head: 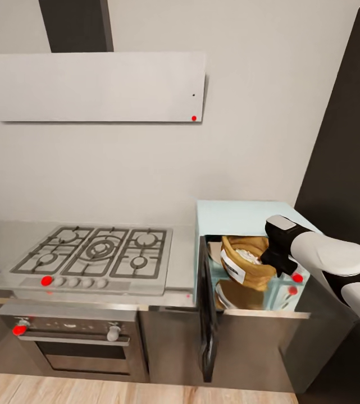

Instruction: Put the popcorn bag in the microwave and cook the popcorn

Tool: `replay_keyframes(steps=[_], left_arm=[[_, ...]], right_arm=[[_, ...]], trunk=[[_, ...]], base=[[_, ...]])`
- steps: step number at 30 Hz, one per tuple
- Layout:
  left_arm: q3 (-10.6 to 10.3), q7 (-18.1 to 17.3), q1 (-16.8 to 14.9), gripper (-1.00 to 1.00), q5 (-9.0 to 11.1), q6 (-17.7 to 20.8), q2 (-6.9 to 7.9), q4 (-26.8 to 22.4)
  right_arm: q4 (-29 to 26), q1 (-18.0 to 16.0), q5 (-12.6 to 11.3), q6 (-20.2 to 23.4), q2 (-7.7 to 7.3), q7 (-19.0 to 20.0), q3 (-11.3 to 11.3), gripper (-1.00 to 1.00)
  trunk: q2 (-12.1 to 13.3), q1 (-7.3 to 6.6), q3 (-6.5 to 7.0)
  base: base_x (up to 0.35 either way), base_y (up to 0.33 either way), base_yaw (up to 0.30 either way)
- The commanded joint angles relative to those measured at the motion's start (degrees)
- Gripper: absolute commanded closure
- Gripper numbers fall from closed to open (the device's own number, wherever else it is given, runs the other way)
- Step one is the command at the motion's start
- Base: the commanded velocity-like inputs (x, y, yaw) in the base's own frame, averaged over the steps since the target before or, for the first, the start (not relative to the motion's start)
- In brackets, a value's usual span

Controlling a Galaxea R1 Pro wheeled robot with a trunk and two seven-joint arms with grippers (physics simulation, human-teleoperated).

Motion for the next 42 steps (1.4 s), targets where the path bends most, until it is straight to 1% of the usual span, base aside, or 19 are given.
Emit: replay_keyframes(steps=[1, 15, 30, 31, 34, 39, 42], left_arm=[[0.13, 0.02, -0.01, -1.0, 0.07, 0.0, 0.0, -0.06], [0.13, 0.02, -0.01, -1.0, 0.07, -0.07, 0.0, -0.06], [0.13, 0.02, -0.01, -1.0, 0.07, -0.08, 0.0, -0.06], [0.13, 0.02, -0.01, -1.0, 0.07, -0.08, 0.0, -0.06], [0.13, 0.02, -0.01, -1.0, 0.07, -0.08, 0.0, -0.06], [0.13, 0.02, 0.0, -1.0, 0.07, -0.08, 0.0, -0.06], [0.13, 0.02, -0.01, -1.0, 0.07, -0.08, 0.0, -0.06]], right_arm=[[0.09, -0.08, -0.68, 0.12, 0.0, -0.04, 0.44, 1.0], [0.09, -0.08, -0.7, 0.12, -0.01, -0.04, 0.44, 1.0], [0.09, -0.08, -0.76, 0.15, 0.03, -0.04, 0.35, 1.0], [0.09, -0.08, -0.76, 0.17, 0.0, -0.04, 0.32, -1.0], [0.09, -0.08, -0.87, 0.21, -0.04, 0.01, 0.22, -1.0], [0.09, -0.08, -2.88, 0.21, -0.12, -0.03, 0.02, -1.0], [0.09, -0.08, -3.18, 0.21, -0.13, -0.04, 0.0, -1.0]], trunk=[[-0.09, 0.07, -0.13], [-0.09, 0.07, -0.13], [-0.09, 0.07, -0.13], [-0.09, 0.07, -0.13], [-0.09, 0.07, -0.13], [-0.09, 0.07, -0.13], [-0.09, 0.07, -0.13]], base=[[0.155, 0.061, 0.0], [0.131, 0.004, 0.0], [0.005, 0.0, 0.0], [0.0, 0.0, 0.0], [0.0, 0.0, 0.0], [0.0, 0.0, 0.0], [0.0, 0.0, 0.0]])
